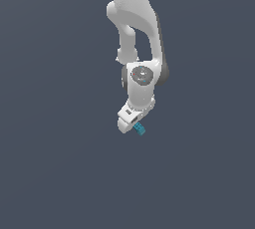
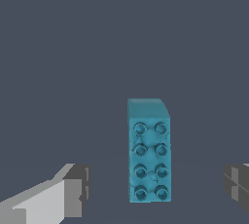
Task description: Pick up the object and move it to a goal position.
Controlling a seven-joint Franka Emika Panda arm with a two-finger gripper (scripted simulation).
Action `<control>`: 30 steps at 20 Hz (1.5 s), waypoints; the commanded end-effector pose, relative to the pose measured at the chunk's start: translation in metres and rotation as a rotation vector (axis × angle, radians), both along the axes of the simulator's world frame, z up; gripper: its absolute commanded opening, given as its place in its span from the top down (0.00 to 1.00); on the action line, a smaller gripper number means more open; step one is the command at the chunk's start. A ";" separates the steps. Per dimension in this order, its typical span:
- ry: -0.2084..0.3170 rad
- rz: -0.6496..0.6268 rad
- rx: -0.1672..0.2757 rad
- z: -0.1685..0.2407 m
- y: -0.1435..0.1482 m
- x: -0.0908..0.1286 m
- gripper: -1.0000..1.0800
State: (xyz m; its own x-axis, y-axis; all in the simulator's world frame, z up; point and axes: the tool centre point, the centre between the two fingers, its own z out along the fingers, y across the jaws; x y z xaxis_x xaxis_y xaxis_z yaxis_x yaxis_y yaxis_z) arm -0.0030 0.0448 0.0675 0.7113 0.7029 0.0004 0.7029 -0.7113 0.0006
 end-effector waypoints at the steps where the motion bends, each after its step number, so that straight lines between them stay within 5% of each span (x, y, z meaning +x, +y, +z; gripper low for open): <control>1: 0.001 0.001 0.000 -0.008 0.000 -0.001 0.04; 12: 0.001 0.004 0.000 -0.045 0.000 0.000 0.04; 13: 0.001 0.004 0.000 -0.045 0.000 0.000 1.00; 30: 0.000 0.004 0.000 -0.030 0.007 -0.001 1.00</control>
State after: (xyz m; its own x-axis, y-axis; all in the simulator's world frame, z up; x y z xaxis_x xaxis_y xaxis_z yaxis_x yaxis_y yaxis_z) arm -0.0043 0.0490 0.0315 0.7089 0.7053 -0.0019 0.7053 -0.7089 -0.0009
